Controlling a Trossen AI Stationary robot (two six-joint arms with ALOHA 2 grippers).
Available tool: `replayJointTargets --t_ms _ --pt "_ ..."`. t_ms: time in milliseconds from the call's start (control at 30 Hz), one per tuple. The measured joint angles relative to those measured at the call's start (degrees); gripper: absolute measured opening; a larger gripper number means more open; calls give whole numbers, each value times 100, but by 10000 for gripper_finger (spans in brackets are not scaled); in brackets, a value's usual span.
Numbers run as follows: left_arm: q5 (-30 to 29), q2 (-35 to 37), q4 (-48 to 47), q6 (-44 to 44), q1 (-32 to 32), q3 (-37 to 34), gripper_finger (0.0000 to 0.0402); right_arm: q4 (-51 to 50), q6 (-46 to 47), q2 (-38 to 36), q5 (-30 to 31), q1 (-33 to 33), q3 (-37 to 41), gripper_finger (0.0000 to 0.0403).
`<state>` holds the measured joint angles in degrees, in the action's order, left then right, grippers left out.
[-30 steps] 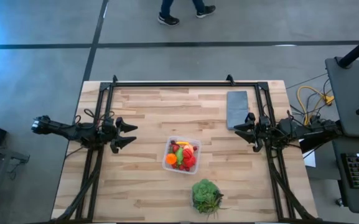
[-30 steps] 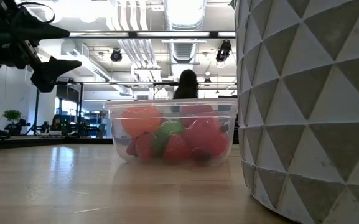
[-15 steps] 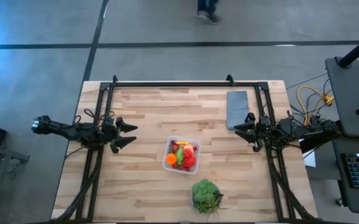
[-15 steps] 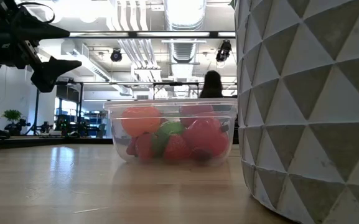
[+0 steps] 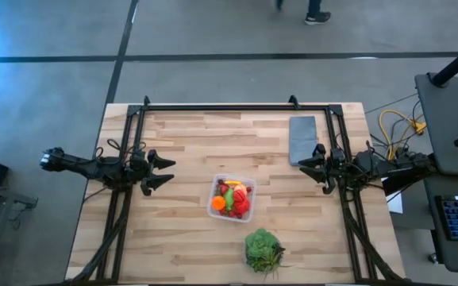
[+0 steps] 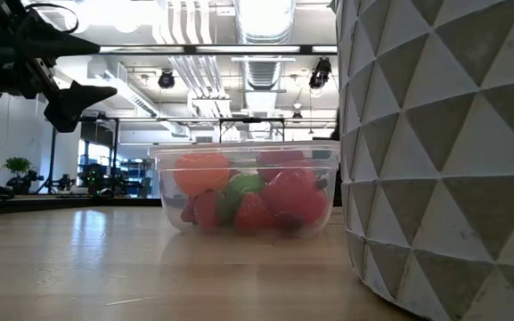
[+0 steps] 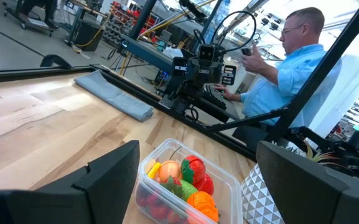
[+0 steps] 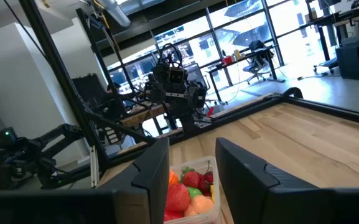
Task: Pick and placing Produce into tupperware
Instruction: Return to Home Position
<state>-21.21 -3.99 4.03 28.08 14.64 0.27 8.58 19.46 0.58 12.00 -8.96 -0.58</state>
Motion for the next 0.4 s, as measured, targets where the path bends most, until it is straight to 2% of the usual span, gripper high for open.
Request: replayJointTargets --t_ms 400 --pt "0 0 0 -1 0 0 309 1 0 -1 0 1 0 132"
